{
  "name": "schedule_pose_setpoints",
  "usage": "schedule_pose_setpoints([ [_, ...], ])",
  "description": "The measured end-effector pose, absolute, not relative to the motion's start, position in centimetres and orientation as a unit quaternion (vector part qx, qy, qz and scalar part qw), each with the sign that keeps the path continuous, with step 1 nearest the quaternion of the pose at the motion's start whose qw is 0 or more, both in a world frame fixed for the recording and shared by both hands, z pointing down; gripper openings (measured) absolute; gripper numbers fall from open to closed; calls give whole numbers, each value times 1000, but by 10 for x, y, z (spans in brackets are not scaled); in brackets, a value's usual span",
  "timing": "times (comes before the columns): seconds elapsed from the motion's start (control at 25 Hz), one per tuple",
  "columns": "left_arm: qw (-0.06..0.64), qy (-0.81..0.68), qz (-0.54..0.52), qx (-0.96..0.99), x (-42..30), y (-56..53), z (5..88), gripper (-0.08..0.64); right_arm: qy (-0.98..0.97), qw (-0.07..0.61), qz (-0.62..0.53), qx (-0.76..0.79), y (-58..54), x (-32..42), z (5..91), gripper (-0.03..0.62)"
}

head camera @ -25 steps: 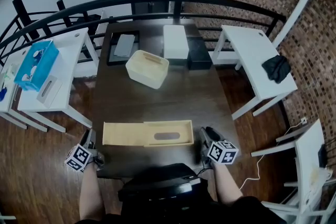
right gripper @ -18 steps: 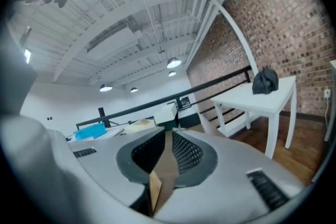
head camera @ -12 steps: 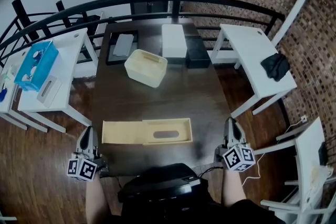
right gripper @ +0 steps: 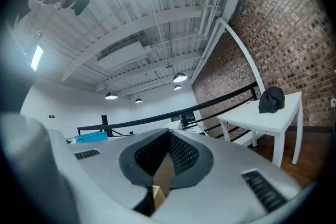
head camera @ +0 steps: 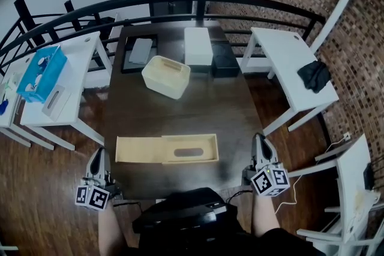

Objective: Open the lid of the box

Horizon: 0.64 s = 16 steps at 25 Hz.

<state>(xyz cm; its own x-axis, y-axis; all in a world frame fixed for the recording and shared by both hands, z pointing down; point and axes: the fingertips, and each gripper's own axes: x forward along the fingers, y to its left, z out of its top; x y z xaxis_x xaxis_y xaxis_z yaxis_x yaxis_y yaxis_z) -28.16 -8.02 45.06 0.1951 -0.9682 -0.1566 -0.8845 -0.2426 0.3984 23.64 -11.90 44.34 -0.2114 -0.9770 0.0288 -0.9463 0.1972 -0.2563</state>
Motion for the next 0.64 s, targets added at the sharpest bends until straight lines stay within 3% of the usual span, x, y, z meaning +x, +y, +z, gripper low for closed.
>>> schedule_pose_setpoints([
  [0.64,118,-595,-188,773,-278,-93,456,21,769,68,-115,-625,-122,235,452,0],
])
